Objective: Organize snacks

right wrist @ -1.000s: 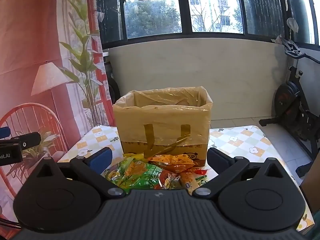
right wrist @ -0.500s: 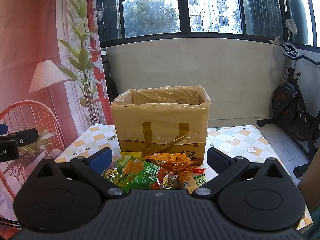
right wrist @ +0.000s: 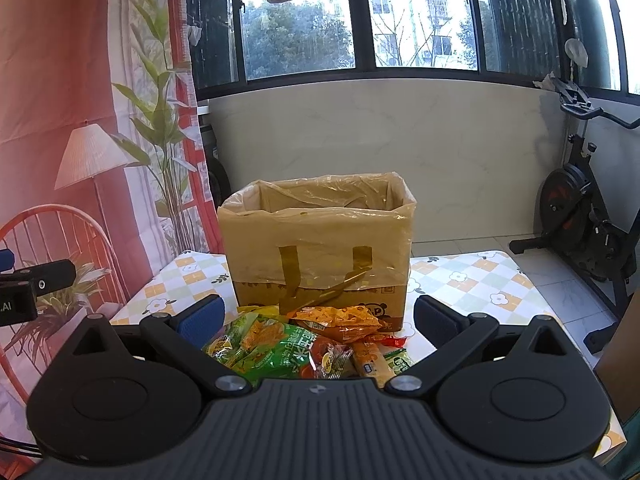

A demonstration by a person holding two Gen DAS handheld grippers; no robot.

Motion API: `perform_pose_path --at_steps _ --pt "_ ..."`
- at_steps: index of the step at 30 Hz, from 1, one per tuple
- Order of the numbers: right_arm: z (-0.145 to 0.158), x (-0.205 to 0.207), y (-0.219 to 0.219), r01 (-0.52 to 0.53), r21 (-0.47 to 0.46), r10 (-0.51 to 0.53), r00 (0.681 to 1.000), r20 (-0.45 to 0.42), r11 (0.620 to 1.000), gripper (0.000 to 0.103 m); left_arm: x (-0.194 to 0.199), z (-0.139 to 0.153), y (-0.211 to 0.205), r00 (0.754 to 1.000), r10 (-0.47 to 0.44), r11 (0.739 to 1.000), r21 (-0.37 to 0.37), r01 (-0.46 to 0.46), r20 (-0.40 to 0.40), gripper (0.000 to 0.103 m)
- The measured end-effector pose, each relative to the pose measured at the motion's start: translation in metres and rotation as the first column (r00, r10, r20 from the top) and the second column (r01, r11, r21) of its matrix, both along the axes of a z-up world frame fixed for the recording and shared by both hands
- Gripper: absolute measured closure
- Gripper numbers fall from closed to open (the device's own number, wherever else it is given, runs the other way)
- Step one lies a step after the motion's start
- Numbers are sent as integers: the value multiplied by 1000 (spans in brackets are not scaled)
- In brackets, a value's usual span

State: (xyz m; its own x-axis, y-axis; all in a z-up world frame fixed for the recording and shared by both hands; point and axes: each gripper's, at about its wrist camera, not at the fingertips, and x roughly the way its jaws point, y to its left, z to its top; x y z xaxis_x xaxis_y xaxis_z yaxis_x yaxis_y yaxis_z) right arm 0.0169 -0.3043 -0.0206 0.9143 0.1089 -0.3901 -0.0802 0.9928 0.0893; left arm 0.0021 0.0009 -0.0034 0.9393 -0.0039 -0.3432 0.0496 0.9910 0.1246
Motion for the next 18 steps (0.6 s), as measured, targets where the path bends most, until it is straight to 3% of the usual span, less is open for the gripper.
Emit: perform_pose_path --at_steps 18 --pt "-3 -5 0 16 -7 -16 1000 5 1000 0 -1 -3 -3 1000 -19 1000 5 19 0 3"
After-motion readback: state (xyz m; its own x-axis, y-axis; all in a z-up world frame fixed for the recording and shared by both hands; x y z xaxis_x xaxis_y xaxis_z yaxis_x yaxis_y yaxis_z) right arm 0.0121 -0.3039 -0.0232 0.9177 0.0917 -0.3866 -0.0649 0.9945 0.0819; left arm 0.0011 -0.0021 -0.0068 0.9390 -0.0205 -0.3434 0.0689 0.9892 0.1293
